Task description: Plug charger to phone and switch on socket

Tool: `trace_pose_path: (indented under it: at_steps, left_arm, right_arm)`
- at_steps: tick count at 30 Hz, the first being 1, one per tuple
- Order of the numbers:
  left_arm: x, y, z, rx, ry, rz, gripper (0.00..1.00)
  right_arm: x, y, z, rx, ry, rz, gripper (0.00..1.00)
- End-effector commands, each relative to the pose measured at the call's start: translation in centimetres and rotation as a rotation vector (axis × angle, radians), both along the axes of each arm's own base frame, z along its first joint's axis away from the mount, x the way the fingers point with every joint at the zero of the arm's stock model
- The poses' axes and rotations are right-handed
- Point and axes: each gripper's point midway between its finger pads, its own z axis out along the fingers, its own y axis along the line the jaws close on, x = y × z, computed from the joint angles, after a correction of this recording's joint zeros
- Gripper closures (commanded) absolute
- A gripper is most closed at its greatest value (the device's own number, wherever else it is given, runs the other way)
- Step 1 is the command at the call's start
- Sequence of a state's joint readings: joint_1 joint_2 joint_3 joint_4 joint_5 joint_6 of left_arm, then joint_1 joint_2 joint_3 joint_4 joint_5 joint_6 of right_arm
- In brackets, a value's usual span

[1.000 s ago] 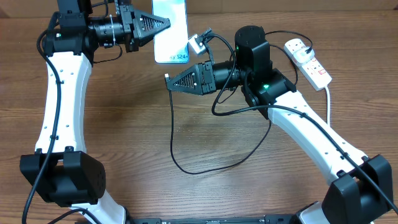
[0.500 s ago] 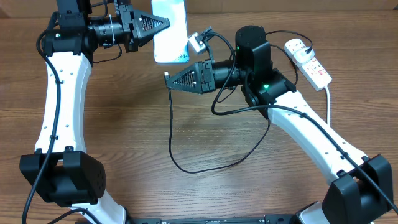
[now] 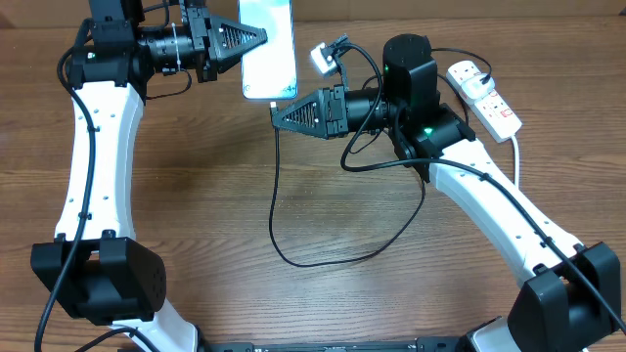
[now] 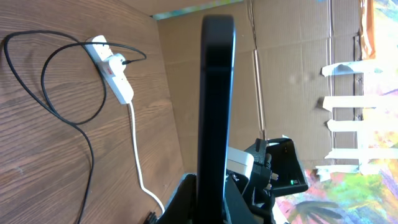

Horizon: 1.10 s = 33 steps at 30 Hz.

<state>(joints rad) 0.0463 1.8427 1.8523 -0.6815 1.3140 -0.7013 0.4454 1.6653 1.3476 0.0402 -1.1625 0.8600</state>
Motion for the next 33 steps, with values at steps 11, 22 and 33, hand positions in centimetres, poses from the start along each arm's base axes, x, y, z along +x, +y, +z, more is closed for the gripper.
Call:
trace_pose_path:
  at_steps: [11, 22, 33]
  left_arm:
    - [-0.91, -0.52, 1.26, -0.045, -0.019, -0.061, 0.96]
    - [-0.84, -0.55, 1.19, -0.040, -0.020, -0.057, 0.96]
    - [-0.55, -0.46, 0.97, -0.026, -0.022, -0.040, 0.96]
  right_arm:
    - [0.00, -0.32, 1.09, 0.009, -0.026, -0.025, 0.96]
    - [-0.18, -0.23, 1.10, 0.010, -0.021, -0.018, 0.96]
    - [-0.61, -0.24, 1.35, 0.018, -0.008, 0.007, 0.96]
